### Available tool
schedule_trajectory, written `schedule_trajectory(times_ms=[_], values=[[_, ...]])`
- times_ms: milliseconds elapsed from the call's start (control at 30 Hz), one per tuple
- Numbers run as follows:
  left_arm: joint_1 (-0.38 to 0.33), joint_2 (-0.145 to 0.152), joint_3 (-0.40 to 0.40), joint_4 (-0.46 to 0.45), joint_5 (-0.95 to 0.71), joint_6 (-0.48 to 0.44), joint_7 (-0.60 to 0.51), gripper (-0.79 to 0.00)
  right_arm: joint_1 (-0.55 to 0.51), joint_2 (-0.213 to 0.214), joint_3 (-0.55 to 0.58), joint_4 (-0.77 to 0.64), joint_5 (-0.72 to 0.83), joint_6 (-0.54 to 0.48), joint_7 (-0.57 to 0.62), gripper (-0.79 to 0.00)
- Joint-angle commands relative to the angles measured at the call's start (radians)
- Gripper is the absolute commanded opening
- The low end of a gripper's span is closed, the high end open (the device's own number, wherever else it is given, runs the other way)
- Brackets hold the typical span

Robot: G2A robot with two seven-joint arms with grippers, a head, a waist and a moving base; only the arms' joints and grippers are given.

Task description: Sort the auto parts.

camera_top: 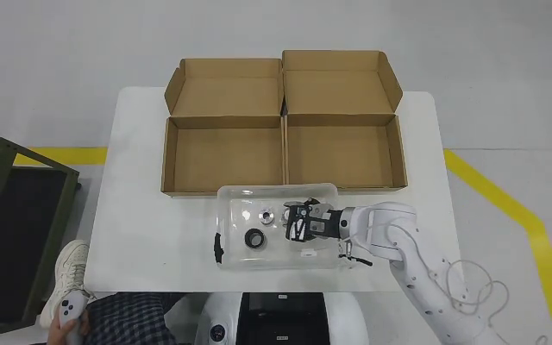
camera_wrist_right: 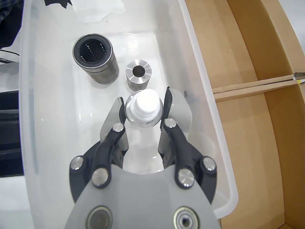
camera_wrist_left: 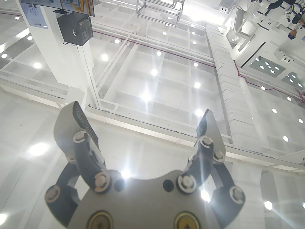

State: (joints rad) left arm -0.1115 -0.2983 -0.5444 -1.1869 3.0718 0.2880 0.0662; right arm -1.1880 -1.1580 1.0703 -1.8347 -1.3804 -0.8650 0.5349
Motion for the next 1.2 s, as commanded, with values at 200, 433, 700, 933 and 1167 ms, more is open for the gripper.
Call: schedule_trajectory(times_ms=[200,433,700,933,1167], values=[[0.0,0.0,0.0,0.0,0.0,0.0,0.0,0.0,-0.021,0.012,0.022,-0.055,0.001,-0.027,-0.04,-0.785],[0.0,0.0,0.0,0.0,0.0,0.0,0.0,0.0,-0.064,0.031,0.08,-0.128,0.029,-0.103,-0.105,-0.785],[0.0,0.0,0.0,0.0,0.0,0.0,0.0,0.0,-0.075,0.043,0.124,-0.168,0.079,-0.147,-0.23,-0.785],[0.0,0.0,0.0,0.0,0.0,0.0,0.0,0.0,-0.049,0.049,0.172,-0.174,0.159,-0.147,-0.336,-0.785],[0.0,0.0,0.0,0.0,0.0,0.0,0.0,0.0,-0.038,0.059,0.251,-0.218,0.276,-0.128,-0.378,-0.785]])
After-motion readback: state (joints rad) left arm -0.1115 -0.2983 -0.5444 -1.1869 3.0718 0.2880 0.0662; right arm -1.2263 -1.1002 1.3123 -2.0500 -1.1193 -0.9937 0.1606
